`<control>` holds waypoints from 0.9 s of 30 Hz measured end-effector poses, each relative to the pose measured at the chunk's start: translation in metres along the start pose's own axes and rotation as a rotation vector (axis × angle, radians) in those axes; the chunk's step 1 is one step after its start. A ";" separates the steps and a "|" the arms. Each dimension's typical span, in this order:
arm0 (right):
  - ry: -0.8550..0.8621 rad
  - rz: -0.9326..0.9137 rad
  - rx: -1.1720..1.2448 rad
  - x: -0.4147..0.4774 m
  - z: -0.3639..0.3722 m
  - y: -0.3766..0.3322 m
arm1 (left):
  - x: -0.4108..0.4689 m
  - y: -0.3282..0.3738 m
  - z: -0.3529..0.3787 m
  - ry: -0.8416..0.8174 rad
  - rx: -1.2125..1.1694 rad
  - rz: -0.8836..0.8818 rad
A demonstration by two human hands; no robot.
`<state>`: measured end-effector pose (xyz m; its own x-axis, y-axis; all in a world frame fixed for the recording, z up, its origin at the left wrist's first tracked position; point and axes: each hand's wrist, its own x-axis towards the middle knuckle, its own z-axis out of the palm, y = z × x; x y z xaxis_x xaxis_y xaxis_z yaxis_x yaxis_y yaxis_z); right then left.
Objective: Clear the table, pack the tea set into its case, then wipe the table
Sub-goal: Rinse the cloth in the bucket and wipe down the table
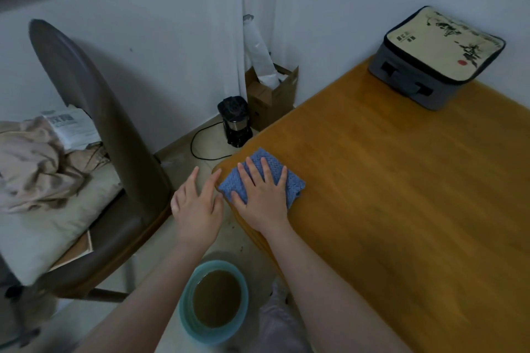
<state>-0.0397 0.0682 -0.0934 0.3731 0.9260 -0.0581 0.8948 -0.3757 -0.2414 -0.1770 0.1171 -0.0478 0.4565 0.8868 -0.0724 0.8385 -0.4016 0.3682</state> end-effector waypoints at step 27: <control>0.080 0.251 -0.012 -0.085 -0.017 0.078 | -0.032 0.063 0.030 -0.154 0.135 0.233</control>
<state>0.0021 -0.0407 -0.0912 0.6014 0.7981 -0.0380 0.7746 -0.5940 -0.2170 -0.1296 0.0560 -0.0500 0.6722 0.7264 -0.1435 0.7332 -0.6259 0.2659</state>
